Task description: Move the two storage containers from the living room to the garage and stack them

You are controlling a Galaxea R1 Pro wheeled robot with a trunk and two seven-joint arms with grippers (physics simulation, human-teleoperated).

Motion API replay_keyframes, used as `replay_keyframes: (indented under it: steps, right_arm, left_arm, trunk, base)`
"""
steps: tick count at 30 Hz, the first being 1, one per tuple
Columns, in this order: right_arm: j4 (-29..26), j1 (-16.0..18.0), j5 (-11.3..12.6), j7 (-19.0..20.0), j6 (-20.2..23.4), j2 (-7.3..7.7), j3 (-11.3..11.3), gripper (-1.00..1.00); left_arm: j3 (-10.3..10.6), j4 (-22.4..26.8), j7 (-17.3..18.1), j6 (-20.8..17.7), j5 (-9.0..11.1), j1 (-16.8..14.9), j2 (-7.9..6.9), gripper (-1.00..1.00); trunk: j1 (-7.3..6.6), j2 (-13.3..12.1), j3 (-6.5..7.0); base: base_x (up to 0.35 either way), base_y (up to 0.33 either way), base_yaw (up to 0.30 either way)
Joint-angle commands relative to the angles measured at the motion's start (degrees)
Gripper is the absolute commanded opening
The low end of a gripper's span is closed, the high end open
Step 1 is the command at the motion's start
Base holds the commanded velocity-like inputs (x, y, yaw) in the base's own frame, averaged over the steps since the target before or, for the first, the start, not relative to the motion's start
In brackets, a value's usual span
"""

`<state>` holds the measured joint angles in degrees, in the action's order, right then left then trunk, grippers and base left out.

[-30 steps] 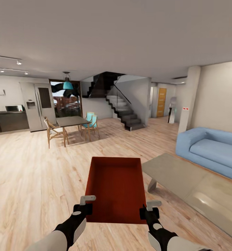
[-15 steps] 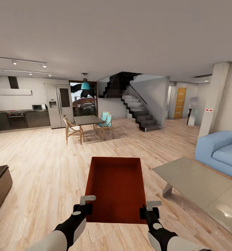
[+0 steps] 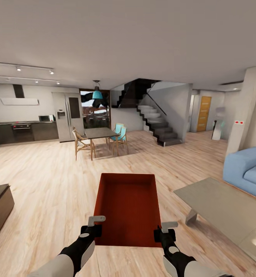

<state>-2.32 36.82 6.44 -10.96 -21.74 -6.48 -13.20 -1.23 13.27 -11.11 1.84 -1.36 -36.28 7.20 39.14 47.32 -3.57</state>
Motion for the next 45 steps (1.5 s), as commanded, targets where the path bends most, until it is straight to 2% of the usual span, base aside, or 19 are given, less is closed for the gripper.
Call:
replay_keyframes:
  steps: [1,45]
  right_arm:
    - [-0.3,0.1,-0.5,0.0,-0.9,-0.03,2.7,-1.0]
    - [-0.3,0.1,-0.4,0.0,-0.9,-0.11,2.7,-1.0]
  left_arm:
    - [-1.0,-0.2,-3.2,0.2,-0.3,0.0,0.0,-1.0]
    - [-1.0,-0.1,-3.2,0.0,-0.3,0.0,-0.03,-1.0]
  trunk:
    - [0.04,0.1,-0.1]
    - [0.04,0.1,-0.1]
  base:
    - [0.32,0.0,0.0]
    - [0.322,0.0,0.0]
